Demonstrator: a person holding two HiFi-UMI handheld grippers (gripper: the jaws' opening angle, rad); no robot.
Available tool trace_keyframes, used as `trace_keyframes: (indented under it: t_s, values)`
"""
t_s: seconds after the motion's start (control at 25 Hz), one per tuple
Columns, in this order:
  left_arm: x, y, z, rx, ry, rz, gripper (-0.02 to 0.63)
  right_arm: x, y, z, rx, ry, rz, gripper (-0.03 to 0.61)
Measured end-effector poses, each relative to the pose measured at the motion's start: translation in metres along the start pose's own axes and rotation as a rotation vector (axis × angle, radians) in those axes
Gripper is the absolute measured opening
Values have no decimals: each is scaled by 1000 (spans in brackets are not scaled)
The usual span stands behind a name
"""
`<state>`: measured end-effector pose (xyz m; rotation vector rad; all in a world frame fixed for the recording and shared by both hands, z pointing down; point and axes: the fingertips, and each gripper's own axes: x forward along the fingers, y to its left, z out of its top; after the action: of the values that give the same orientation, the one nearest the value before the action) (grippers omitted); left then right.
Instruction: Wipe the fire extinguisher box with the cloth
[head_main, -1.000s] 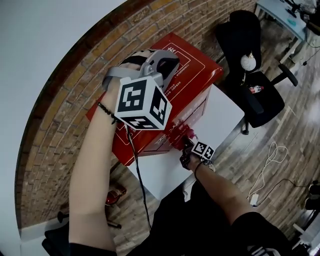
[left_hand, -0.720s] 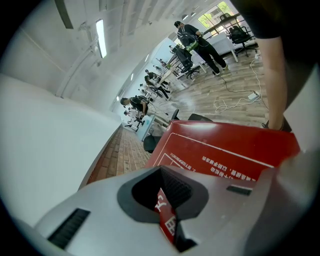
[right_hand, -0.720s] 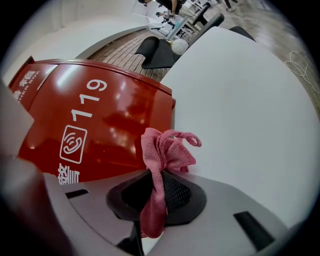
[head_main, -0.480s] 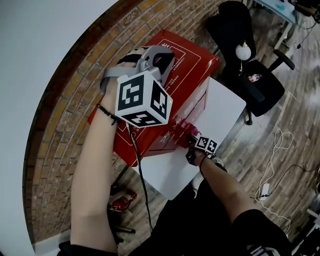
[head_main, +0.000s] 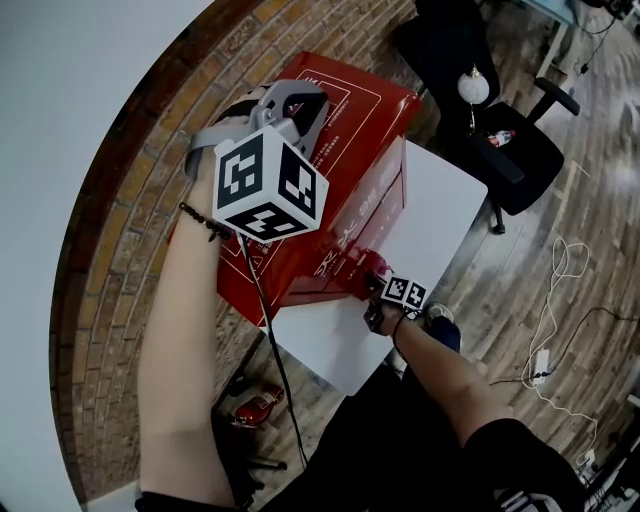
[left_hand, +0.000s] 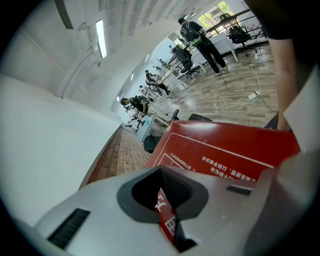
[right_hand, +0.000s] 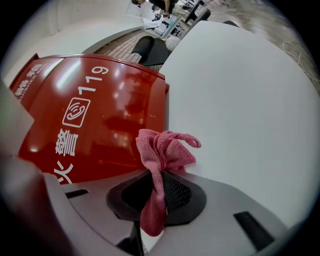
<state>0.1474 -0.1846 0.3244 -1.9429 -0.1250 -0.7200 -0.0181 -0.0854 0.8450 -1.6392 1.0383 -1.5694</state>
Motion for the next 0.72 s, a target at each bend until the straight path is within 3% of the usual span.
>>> trace_keyframes:
  t_s: [0.28, 0.72]
  values:
    - [0, -1, 0, 1, -2, -1, 26, -2, 2, -29, 30, 8, 12, 64]
    - [0, 0, 0, -2, -2, 0, 26, -7, 10, -38, 69, -2, 32, 64]
